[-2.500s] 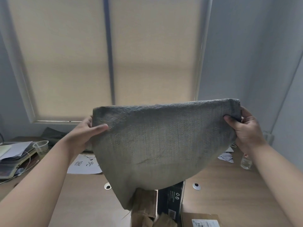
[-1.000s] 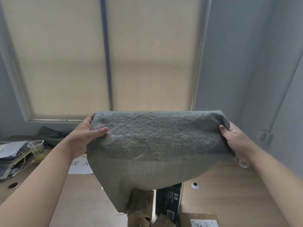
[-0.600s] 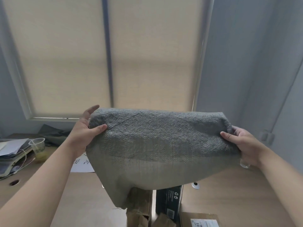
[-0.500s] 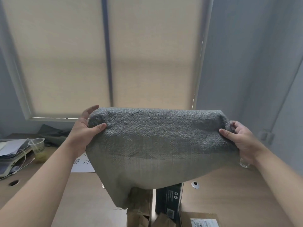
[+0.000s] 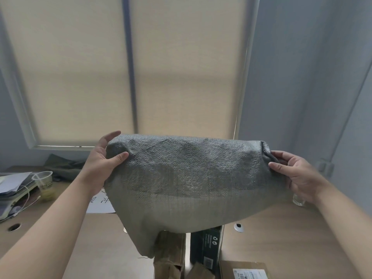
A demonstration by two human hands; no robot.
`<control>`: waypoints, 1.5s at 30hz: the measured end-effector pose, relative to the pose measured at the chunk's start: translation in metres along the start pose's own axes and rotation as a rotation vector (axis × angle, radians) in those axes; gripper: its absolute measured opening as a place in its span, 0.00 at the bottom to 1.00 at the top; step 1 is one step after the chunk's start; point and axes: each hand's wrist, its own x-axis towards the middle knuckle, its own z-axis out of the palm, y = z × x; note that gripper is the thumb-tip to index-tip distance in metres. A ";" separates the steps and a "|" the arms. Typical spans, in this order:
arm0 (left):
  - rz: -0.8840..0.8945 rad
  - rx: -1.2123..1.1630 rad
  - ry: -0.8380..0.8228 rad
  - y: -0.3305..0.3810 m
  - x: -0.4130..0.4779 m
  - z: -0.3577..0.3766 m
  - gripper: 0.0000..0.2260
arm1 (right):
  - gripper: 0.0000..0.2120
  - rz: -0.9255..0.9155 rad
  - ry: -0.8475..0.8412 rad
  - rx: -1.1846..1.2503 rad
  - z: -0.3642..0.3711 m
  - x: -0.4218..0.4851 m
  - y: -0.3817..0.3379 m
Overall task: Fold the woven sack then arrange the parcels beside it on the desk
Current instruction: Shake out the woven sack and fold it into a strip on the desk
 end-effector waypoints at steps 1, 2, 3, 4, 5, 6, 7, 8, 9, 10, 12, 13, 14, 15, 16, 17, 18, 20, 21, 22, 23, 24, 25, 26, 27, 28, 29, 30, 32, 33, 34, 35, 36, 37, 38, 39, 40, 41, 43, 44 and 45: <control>0.002 -0.007 -0.003 -0.001 0.000 0.000 0.26 | 0.18 0.000 -0.001 0.002 -0.001 0.001 0.000; 0.007 -0.011 -0.003 -0.002 0.000 0.000 0.26 | 0.18 0.003 -0.001 0.005 -0.001 0.001 0.000; 0.017 -0.012 0.000 -0.003 0.000 0.000 0.26 | 0.17 0.011 -0.006 0.003 -0.001 0.001 0.000; 0.025 -0.017 0.006 -0.004 0.000 0.001 0.26 | 0.17 0.026 -0.018 -0.004 -0.001 0.000 0.001; 0.027 -0.028 0.011 -0.004 0.000 0.001 0.26 | 0.16 0.045 -0.033 -0.014 0.000 0.000 0.001; 0.024 -0.043 0.014 -0.004 0.000 0.002 0.26 | 0.17 0.062 -0.049 -0.026 0.000 0.000 0.002; 0.021 -0.057 0.013 -0.003 -0.001 0.002 0.26 | 0.17 0.071 -0.063 -0.033 0.000 0.000 0.002; 0.019 -0.065 0.010 -0.003 -0.001 0.003 0.26 | 0.18 0.073 -0.070 -0.035 0.000 0.000 0.003; 0.019 -0.067 0.007 -0.003 -0.001 0.003 0.26 | 0.18 0.072 -0.073 -0.035 0.000 0.000 0.002; 0.019 -0.065 0.006 -0.004 -0.001 0.003 0.26 | 0.17 0.073 -0.079 -0.035 0.000 -0.001 0.002; 0.024 -0.064 0.009 -0.006 -0.001 0.004 0.26 | 0.16 0.091 -0.107 -0.034 0.000 -0.003 0.001; 0.026 -0.069 0.009 -0.007 -0.001 0.004 0.26 | 0.15 0.108 -0.127 -0.035 0.000 -0.003 0.000; 0.025 -0.077 0.006 -0.008 0.000 0.004 0.25 | 0.15 0.127 -0.147 -0.040 0.000 -0.004 0.000; 0.025 -0.084 0.002 -0.009 0.000 0.004 0.25 | 0.15 0.143 -0.166 -0.050 0.000 -0.004 0.000; 0.026 -0.085 0.003 -0.010 0.000 0.003 0.24 | 0.15 0.154 -0.178 -0.060 0.001 -0.004 -0.001; 0.029 -0.082 0.005 -0.011 0.001 0.002 0.22 | 0.16 0.156 -0.185 -0.064 0.001 -0.005 -0.001; 0.030 -0.074 0.010 -0.011 0.001 0.000 0.19 | 0.17 0.146 -0.191 -0.063 0.001 -0.006 -0.002; 0.037 -0.033 0.026 -0.011 0.001 -0.002 0.16 | 0.20 0.108 -0.199 -0.062 0.002 -0.009 -0.005; 0.038 -0.015 0.038 -0.011 0.002 -0.003 0.16 | 0.21 0.086 -0.189 -0.068 0.001 -0.009 -0.007; 0.036 0.002 0.049 -0.011 0.002 -0.004 0.16 | 0.21 0.067 -0.165 -0.071 0.001 -0.009 -0.008; 0.034 0.014 0.057 -0.010 0.003 -0.004 0.16 | 0.22 0.048 -0.134 -0.068 0.000 -0.007 -0.009; 0.031 0.023 0.061 -0.010 0.003 -0.004 0.15 | 0.22 0.032 -0.115 -0.061 0.000 -0.005 -0.010; 0.029 0.028 0.062 -0.010 0.003 -0.005 0.14 | 0.23 0.015 -0.114 -0.055 -0.001 -0.003 -0.011; 0.029 0.033 0.058 -0.010 0.003 -0.006 0.14 | 0.25 -0.005 -0.117 -0.051 -0.001 -0.001 -0.011; 0.024 0.037 0.051 -0.011 0.003 -0.006 0.13 | 0.26 -0.024 -0.114 -0.050 -0.002 0.000 -0.010; 0.015 0.041 0.043 -0.011 0.002 -0.007 0.14 | 0.26 -0.045 -0.098 -0.054 -0.003 0.002 -0.010; 0.003 0.044 0.035 -0.012 0.002 -0.007 0.14 | 0.26 -0.069 -0.074 -0.057 -0.004 0.003 -0.009; -0.004 0.050 0.028 -0.013 0.002 -0.007 0.13 | 0.26 -0.094 -0.045 -0.060 -0.004 0.005 -0.009; -0.038 0.037 0.016 -0.013 0.001 -0.008 0.09 | 0.25 -0.125 0.004 -0.062 -0.003 0.006 -0.008; -0.070 0.019 -0.010 -0.012 0.001 -0.009 0.07 | 0.25 -0.126 0.011 -0.067 -0.002 0.006 -0.009; -0.097 0.006 -0.051 -0.012 0.001 -0.011 0.15 | 0.25 -0.116 0.001 -0.078 -0.002 0.004 -0.010; -0.140 -0.003 -0.098 -0.012 0.002 -0.014 0.26 | 0.25 -0.097 -0.023 -0.102 -0.001 0.002 -0.012; -0.177 -0.013 -0.141 -0.012 0.002 -0.017 0.35 | 0.26 -0.070 -0.055 -0.139 -0.002 0.000 -0.015; -0.207 -0.021 -0.178 -0.009 0.002 -0.019 0.39 | 0.28 -0.036 -0.089 -0.178 -0.002 -0.002 -0.017; -0.226 -0.024 -0.217 -0.008 0.002 -0.021 0.41 | 0.30 0.000 -0.119 -0.209 -0.004 -0.003 -0.019; -0.248 -0.025 -0.241 -0.006 0.001 -0.023 0.42 | 0.31 0.032 -0.144 -0.225 -0.005 -0.004 -0.020; -0.260 -0.020 -0.253 -0.005 0.001 -0.023 0.42 | 0.32 0.053 -0.159 -0.231 -0.006 -0.004 -0.021; -0.264 -0.014 -0.254 -0.004 0.000 -0.023 0.42 | 0.32 0.063 -0.165 -0.231 -0.006 -0.004 -0.020; -0.264 0.005 -0.250 -0.002 -0.001 -0.022 0.41 | 0.32 0.059 -0.142 -0.219 -0.005 -0.004 -0.020; -0.268 0.028 -0.240 0.000 -0.004 -0.020 0.37 | 0.32 0.051 -0.124 -0.210 -0.004 -0.004 -0.020; -0.270 0.052 -0.220 0.002 -0.005 -0.017 0.30 | 0.32 0.040 -0.109 -0.201 -0.004 -0.004 -0.019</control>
